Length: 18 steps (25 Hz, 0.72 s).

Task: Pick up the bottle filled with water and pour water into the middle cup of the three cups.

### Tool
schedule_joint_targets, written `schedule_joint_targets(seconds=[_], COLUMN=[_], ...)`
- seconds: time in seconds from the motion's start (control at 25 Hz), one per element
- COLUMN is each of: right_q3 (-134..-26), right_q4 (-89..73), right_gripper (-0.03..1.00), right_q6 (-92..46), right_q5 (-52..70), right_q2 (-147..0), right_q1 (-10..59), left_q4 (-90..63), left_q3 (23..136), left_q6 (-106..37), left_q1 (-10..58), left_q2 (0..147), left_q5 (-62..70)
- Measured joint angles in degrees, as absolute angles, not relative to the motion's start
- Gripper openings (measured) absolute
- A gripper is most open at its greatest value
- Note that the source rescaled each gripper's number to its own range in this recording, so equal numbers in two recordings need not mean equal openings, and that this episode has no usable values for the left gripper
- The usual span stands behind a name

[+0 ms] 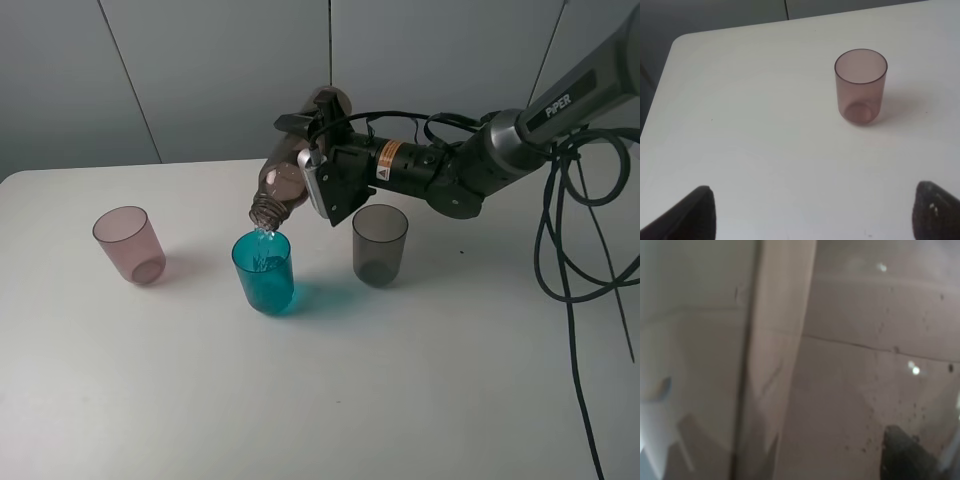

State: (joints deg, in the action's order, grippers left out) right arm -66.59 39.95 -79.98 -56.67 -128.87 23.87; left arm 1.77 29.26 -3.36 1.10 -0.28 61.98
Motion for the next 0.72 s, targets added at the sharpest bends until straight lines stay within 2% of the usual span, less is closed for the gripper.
schedule_joint_targets(seconds=[0.72], right_q3=[-66.8], right_q4=[39.9], right_gripper=[0.00], right_q6=[-84.0], right_q5=[-58.1], right_q2=[-128.2], right_q1=[23.9], left_q4=[1.8], left_q3=[29.3], left_q6=[-3.4], left_q1=[1.1], left_q2=[-0.3], left_q5=[62.0])
